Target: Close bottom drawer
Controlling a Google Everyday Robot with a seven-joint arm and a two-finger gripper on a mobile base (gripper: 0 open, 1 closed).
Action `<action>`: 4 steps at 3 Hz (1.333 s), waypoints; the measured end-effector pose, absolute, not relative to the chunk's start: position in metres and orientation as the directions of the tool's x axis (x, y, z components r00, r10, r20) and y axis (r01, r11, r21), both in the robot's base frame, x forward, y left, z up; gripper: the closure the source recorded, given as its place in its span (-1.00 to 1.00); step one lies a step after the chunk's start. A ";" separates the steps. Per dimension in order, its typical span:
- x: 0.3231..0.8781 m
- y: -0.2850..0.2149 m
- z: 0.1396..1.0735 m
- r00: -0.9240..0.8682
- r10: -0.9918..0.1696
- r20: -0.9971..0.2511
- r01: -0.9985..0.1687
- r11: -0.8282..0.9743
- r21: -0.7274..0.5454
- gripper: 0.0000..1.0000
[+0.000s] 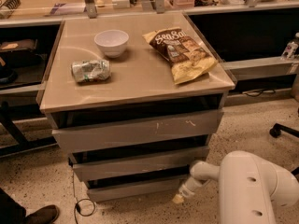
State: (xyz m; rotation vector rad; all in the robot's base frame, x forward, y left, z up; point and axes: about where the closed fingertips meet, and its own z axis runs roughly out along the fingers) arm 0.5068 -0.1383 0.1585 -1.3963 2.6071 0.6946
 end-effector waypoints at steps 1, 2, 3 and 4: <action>0.515 -0.137 0.165 -0.576 -0.750 -0.324 -0.814 0.491 0.311 1.00; 0.514 -0.137 0.161 -0.586 -0.749 -0.309 -0.805 0.499 0.320 1.00; 0.527 -0.130 0.161 -0.580 -0.750 -0.317 -0.810 0.494 0.314 1.00; 0.539 -0.126 0.167 -0.583 -0.746 -0.321 -0.810 0.502 0.303 0.62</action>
Offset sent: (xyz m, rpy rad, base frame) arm 0.0092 -0.0020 0.0004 -0.0186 -0.0091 -0.0371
